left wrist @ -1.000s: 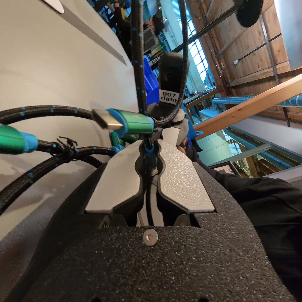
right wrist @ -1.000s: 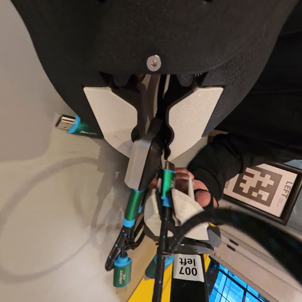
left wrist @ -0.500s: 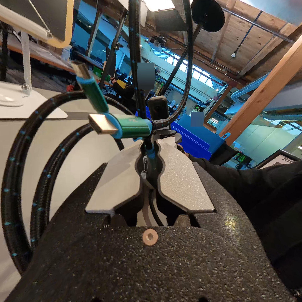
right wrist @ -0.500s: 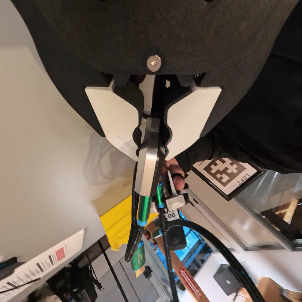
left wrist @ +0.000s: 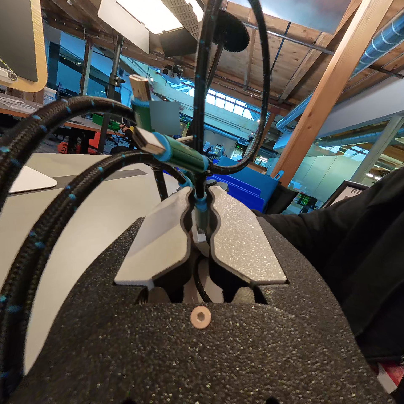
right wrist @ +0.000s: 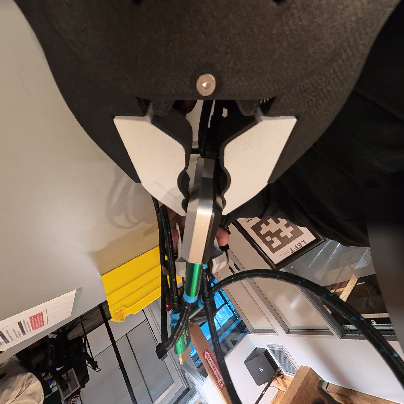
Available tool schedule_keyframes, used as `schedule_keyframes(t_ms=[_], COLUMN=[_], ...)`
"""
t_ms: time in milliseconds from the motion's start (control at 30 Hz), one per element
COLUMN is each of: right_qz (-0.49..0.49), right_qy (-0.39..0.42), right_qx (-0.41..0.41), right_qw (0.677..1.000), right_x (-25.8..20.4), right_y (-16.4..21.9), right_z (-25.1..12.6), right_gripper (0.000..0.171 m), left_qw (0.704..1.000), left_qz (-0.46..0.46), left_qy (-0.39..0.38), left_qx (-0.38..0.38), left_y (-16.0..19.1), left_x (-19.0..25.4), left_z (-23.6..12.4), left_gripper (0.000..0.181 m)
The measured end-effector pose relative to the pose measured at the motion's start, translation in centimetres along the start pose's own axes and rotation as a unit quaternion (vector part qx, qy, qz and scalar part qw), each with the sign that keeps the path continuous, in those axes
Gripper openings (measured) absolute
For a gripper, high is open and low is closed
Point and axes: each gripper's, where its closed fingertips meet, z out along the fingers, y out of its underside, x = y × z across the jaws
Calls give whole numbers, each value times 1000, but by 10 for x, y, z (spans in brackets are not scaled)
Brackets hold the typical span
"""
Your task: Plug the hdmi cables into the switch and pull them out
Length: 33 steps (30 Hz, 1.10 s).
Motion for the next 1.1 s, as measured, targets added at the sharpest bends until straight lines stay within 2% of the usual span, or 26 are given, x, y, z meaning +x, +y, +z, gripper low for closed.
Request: schedule_keyframes(t_ms=[367, 833, 967, 1100], right_qz=[1, -15, -18, -23], right_qy=[13, 48, 37, 45], right_qx=[21, 36, 34, 41], right_qw=[1000, 998, 999, 998], right_x=[3, 11, 8, 9], right_y=[-5, -7, -8, -9], right_z=[3, 8, 12, 10], right_gripper=[24, 23, 23, 23], left_qw=[990, 978, 972, 976], left_qz=[-78, -160, -161, -145], left_qy=[-12, -21, 5, -2], left_qx=[117, 134, 174, 162], left_y=[-12, -12, -20, -17], left_x=[-10, -24, -15, -13], left_z=[0, -6, -6, -3], left_gripper=[10, 10, 10, 10])
